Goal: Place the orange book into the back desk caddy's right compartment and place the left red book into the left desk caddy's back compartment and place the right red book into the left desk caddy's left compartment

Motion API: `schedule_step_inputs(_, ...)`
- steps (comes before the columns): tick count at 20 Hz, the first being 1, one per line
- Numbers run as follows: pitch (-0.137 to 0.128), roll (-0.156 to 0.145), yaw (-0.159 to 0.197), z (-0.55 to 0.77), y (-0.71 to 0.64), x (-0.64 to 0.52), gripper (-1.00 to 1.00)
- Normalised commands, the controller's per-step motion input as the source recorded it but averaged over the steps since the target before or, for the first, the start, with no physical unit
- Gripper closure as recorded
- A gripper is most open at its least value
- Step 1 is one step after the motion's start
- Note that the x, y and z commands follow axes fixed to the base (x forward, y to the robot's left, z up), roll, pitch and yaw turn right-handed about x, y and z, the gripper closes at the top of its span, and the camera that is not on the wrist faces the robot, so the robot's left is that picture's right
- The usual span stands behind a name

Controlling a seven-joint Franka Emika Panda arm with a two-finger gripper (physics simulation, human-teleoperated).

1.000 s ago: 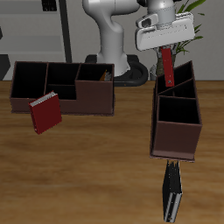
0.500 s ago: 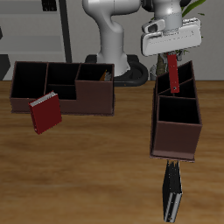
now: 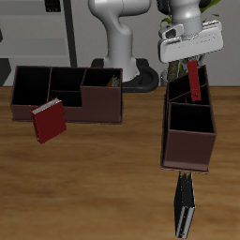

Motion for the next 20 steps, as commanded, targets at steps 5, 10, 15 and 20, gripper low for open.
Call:
schedule_step_inputs(5, -0.04, 0.038, 0.023, 0.01, 0.16, 0.01, 1.0)
schedule_step_inputs(10, 0.002, 0.008, -0.024, 0.0, 0.06, 0.05, 1.0)
schedule_step_inputs(15, 0.013, 0.0, -0.01, -0.09, -0.02, 0.09, 1.0)
schedule_step_inputs(20, 0.045, 0.002, -0.034, -0.18, -0.04, 0.05, 1.0)
